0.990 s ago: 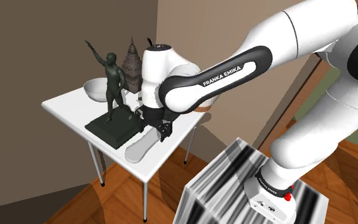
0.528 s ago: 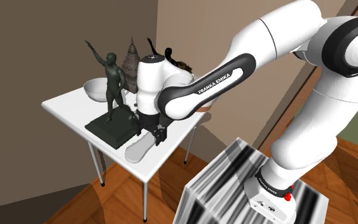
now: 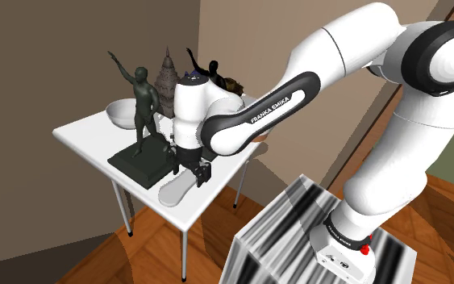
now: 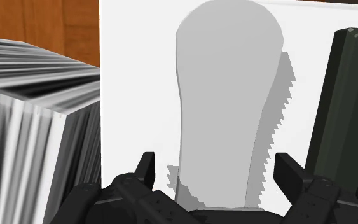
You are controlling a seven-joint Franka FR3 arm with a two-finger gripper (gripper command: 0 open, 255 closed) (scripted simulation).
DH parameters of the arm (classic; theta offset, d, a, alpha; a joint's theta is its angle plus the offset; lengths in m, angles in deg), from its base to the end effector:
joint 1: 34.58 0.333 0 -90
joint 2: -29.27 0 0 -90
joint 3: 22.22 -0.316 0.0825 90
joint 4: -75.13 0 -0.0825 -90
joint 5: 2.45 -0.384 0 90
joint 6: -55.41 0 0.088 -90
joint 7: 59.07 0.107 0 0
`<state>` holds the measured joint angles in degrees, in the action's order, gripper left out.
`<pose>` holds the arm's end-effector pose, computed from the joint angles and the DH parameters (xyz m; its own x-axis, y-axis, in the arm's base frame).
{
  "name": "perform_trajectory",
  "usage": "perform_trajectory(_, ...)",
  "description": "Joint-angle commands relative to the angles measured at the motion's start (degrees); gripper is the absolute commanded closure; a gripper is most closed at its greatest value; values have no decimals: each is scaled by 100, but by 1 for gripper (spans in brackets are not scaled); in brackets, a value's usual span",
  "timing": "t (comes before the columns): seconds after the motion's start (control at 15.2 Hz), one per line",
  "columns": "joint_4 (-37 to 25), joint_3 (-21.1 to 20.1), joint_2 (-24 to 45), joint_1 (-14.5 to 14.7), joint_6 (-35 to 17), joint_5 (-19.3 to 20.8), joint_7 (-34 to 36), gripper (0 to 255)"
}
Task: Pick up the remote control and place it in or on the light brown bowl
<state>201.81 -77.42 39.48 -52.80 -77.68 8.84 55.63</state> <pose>0.4378 0.3200 0.3336 0.3332 -0.9428 -0.0081 -0.9428 -0.3330 -0.0174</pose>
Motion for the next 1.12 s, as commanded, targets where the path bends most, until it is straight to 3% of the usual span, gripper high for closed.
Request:
perform_trajectory(0.0, 0, 0, 0, 0, 0, 0, 0, 0)
perform_trajectory(0.07, 0, 0, 0, 0, 0, 0, 0, 255)
perform_trajectory(0.66, 0, 0, 1, 1, -1, 1, 1, 255)
perform_trajectory(1.06, -160, -175, -442, -183, 390, -521, -364, 255)
